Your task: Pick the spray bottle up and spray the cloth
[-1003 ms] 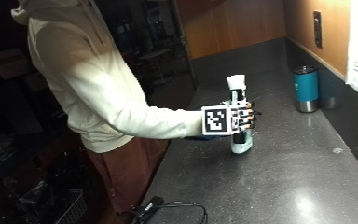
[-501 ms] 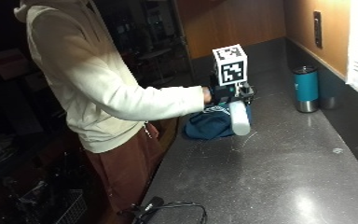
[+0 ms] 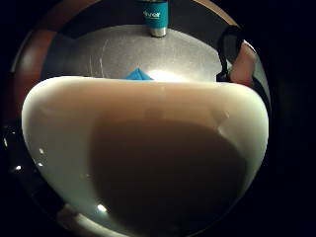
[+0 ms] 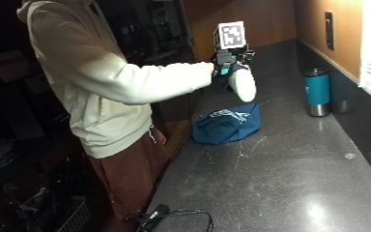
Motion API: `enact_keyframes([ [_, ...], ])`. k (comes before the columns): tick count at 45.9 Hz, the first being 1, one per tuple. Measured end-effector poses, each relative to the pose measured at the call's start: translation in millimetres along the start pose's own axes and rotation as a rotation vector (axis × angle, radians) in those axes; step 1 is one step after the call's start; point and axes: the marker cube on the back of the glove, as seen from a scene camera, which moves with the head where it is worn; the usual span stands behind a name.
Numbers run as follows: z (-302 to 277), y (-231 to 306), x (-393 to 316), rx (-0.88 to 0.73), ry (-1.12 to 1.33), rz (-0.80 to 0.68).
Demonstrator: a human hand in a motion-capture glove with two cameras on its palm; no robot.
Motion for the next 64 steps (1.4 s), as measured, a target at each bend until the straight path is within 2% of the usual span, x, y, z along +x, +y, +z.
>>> enact_keyframes([
  [13, 10.8, -3.4, -32.7, -0.027, 0.000, -0.016],
  [26, -12.4, 0.5, -29.9, 0.031, 0.012, -0.043],
  [41, -3.1, 0.3, -30.1, 0.016, -0.064, 0.007],
  [55, -54.1, 1.2, -34.7, 0.186, -0.439, -0.002],
  [64, -84.3, -21.1, -74.2, 0.303, -0.902, 0.003],
])
